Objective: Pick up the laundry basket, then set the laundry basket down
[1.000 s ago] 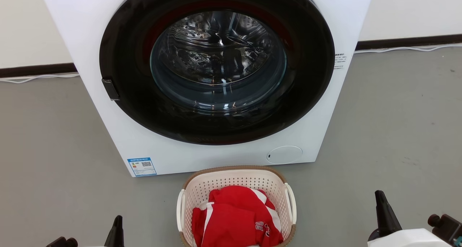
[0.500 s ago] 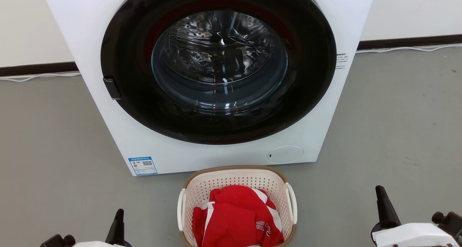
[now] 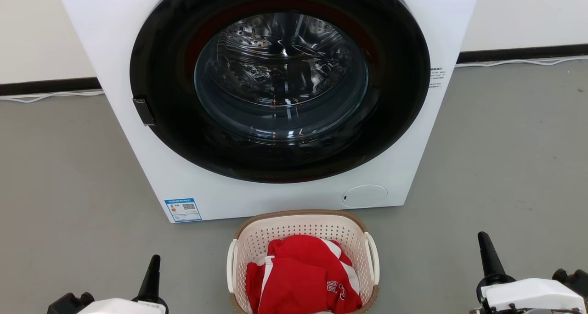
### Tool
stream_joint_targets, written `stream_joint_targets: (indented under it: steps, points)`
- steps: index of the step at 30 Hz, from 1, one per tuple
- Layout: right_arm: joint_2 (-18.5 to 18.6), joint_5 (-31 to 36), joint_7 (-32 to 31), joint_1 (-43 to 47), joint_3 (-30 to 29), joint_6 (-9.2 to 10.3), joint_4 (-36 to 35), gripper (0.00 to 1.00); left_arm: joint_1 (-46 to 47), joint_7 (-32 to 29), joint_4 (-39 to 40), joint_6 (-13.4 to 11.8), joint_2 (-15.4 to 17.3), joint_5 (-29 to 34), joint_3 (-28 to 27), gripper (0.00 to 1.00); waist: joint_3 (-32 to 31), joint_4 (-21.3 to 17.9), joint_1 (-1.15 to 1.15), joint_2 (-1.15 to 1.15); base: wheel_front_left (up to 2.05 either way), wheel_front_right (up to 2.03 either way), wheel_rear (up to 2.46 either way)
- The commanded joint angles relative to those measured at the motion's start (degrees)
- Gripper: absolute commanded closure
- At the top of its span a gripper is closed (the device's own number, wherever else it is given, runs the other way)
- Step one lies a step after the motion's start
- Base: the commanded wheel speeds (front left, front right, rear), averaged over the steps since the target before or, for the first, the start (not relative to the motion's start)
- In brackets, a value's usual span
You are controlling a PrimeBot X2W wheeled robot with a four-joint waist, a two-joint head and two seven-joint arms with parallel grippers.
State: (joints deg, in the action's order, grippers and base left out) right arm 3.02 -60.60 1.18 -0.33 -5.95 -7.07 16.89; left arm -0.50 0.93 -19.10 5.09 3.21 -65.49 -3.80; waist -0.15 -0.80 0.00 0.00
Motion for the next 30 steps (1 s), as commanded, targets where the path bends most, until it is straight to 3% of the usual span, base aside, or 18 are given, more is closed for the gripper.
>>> stream_joint_targets:
  steps: [1,30]
  points:
    - [0.37,-2.11,-0.73,-2.97,0.4,-0.28,-1.88,1.0,3.41,-0.44,1.85,0.49,0.24,-1.84,-1.45,1.0,0.01,0.03,0.0,0.0,0.0,0.0,0.0]
    - [0.02,-22.28,-5.49,-4.95,-0.28,-0.38,-2.56,1.0,5.66,-5.23,4.03,1.79,-0.15,-18.84,-2.34,1.0,0.22,0.56,0.0,0.0,0.0,0.0,0.0]
